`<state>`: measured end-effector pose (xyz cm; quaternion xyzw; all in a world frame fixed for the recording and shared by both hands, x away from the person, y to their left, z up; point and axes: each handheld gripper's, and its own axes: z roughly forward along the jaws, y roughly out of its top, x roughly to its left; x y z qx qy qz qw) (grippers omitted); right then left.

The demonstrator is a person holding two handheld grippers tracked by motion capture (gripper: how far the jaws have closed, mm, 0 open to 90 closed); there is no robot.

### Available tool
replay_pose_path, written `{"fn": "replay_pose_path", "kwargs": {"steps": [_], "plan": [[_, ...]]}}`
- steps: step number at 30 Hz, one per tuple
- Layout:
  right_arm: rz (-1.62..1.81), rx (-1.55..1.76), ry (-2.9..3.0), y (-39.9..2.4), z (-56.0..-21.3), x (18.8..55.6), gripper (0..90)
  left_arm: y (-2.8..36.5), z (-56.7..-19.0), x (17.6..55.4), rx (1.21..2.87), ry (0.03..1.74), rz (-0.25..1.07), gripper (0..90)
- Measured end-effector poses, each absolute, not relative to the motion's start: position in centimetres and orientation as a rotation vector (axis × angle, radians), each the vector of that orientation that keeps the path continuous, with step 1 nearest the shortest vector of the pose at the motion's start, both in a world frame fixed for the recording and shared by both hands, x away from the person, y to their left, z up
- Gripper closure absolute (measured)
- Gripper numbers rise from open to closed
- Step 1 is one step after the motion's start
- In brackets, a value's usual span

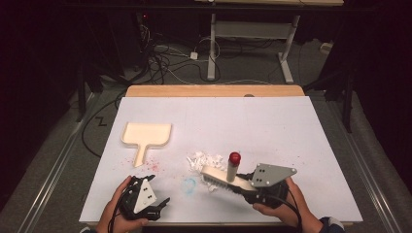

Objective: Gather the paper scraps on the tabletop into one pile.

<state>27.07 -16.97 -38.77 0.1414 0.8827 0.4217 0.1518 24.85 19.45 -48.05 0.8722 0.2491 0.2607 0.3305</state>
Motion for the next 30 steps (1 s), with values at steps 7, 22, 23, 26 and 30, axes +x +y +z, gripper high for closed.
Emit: {"fn": "replay_pose_path", "kwargs": {"steps": [7,22,23,26,30], "plan": [[1.122,0.324,2.659,-15.1,-41.6,27.8,67.9,19.3,-48.2,25.0,2.298,0.641,0.67,15.2],[1.15,0.348,2.545,-15.6,-40.8,30.9,67.8,19.0,-48.5,25.0,2.321,0.625,0.662,15.2],[1.155,0.343,2.523,-16.0,-40.3,30.6,67.8,19.0,-48.4,25.0,2.322,0.623,0.663,15.2],[1.172,0.343,2.497,-17.1,-39.2,30.0,67.7,19.0,-48.4,24.9,2.317,0.621,0.666,15.2],[1.173,0.418,2.459,-19.0,-38.3,29.4,67.7,19.0,-48.4,25.0,2.319,0.621,0.667,15.2]]}}
